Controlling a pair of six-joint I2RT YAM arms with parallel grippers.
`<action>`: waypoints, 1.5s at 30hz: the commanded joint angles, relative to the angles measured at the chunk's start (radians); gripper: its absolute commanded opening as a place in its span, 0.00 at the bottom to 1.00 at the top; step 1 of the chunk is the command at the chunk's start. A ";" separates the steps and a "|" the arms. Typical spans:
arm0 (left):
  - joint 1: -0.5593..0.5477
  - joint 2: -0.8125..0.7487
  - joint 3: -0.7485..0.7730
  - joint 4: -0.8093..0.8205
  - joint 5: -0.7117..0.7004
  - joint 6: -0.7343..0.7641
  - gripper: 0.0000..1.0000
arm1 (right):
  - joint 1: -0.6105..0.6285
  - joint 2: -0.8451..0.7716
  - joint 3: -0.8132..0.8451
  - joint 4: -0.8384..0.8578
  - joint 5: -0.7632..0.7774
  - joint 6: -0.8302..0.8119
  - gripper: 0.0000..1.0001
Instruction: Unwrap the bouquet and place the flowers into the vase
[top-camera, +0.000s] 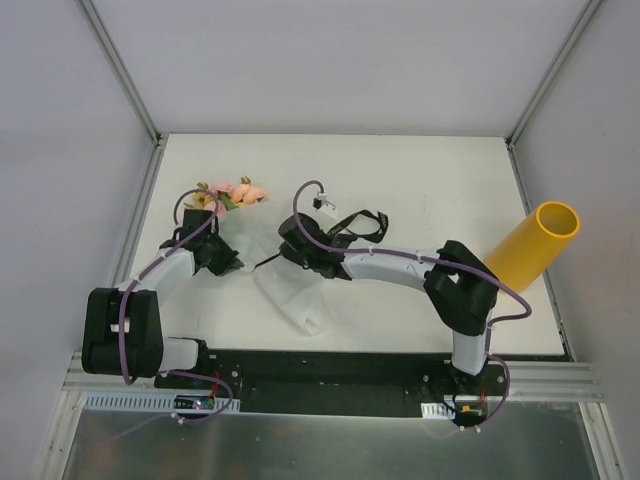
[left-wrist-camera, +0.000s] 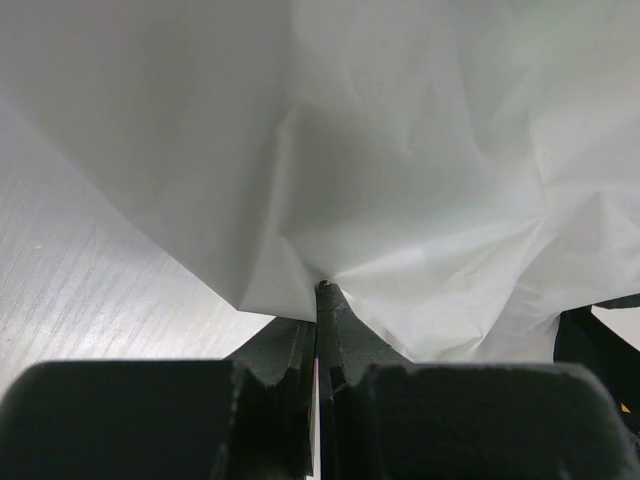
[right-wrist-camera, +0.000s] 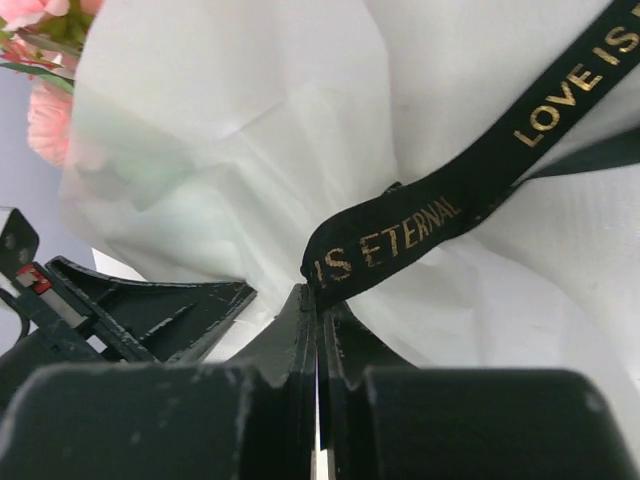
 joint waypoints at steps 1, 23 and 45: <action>0.003 -0.014 -0.017 -0.014 -0.049 0.008 0.00 | -0.030 -0.122 -0.038 0.040 -0.017 -0.038 0.00; 0.003 -0.054 -0.031 -0.012 -0.024 0.014 0.00 | -0.097 -0.322 -0.202 0.065 -0.103 -0.115 0.19; 0.005 -0.109 -0.044 -0.009 0.052 0.027 0.00 | -0.058 -0.056 -0.028 -0.056 -0.186 0.174 0.51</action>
